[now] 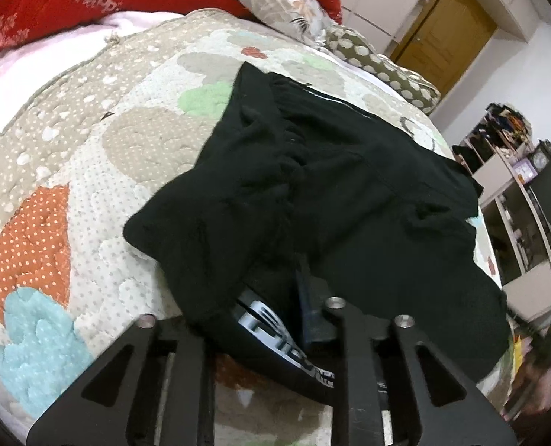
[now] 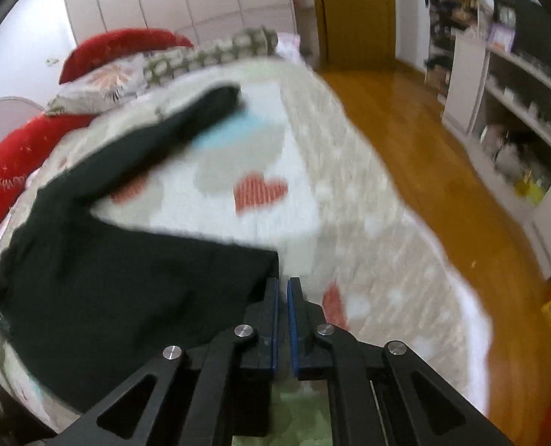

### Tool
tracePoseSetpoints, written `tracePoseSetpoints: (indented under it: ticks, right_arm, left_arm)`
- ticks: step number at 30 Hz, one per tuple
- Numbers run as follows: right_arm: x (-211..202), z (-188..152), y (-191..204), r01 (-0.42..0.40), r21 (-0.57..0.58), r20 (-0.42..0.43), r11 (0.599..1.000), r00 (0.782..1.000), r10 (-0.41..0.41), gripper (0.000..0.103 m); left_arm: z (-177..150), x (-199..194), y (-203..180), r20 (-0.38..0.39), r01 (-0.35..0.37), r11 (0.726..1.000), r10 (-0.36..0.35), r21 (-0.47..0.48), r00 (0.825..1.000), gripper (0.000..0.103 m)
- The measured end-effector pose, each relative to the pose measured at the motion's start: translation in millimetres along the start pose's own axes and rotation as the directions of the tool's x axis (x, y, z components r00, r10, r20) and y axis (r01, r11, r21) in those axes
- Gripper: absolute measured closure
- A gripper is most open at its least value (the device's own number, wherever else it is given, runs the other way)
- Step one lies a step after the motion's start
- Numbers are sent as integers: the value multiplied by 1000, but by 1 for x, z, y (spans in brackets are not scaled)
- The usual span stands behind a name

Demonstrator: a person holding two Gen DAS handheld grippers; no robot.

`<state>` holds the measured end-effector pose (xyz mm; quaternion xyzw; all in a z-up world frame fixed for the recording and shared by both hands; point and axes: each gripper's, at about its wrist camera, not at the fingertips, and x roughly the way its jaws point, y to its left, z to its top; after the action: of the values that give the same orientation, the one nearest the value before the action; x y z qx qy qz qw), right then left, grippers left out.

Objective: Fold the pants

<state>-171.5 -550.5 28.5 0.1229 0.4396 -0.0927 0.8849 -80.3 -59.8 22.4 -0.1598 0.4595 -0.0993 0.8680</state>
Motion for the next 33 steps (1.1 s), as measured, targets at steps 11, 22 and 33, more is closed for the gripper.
tracePoseSetpoints:
  ticks: [11, 22, 33]
  right_arm:
    - [-28, 11, -1, -20, -11, 68, 1000, 997, 21, 102]
    - [-3, 10, 7, 30, -34, -5, 999, 1000, -30, 99]
    - [1, 51, 67, -138, -116, 43, 984, 989, 144, 64]
  left_arm:
    - [-9, -24, 11, 44, 58, 997, -56, -46, 997, 93]
    - [-25, -33, 32, 5, 42, 988, -42, -148, 999, 73]
    - [18, -68, 29, 148, -64, 994, 77, -89, 986, 24]
